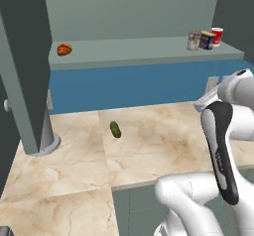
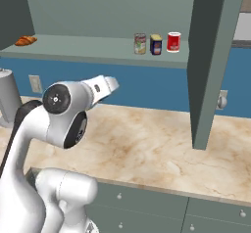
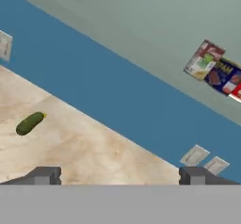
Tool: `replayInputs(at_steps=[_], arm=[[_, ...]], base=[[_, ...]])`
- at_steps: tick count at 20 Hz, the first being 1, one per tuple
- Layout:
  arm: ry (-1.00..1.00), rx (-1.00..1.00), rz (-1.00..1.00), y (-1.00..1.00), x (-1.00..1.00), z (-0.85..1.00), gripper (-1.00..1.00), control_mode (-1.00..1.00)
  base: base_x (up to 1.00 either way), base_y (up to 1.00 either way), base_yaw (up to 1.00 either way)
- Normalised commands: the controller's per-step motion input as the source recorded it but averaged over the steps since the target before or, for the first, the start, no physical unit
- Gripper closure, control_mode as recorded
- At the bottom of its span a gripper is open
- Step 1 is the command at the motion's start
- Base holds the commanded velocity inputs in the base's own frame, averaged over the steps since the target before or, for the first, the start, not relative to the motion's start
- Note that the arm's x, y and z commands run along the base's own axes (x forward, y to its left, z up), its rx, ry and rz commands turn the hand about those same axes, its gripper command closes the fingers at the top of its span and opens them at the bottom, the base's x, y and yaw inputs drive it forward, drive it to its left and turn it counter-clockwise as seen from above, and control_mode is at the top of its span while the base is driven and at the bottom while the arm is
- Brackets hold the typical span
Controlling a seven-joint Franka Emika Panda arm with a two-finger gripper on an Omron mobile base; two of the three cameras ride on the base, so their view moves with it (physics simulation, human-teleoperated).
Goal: Pick the cans from the counter and place them in their designated side in the cabinet.
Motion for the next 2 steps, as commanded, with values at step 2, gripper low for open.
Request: replayInputs(at_steps=[2], arm=[[0.40,0.00,0.08,0.00,-0.64,-0.29,-1.00,-1.00]], base=[[0.00,0.00,0.00]])
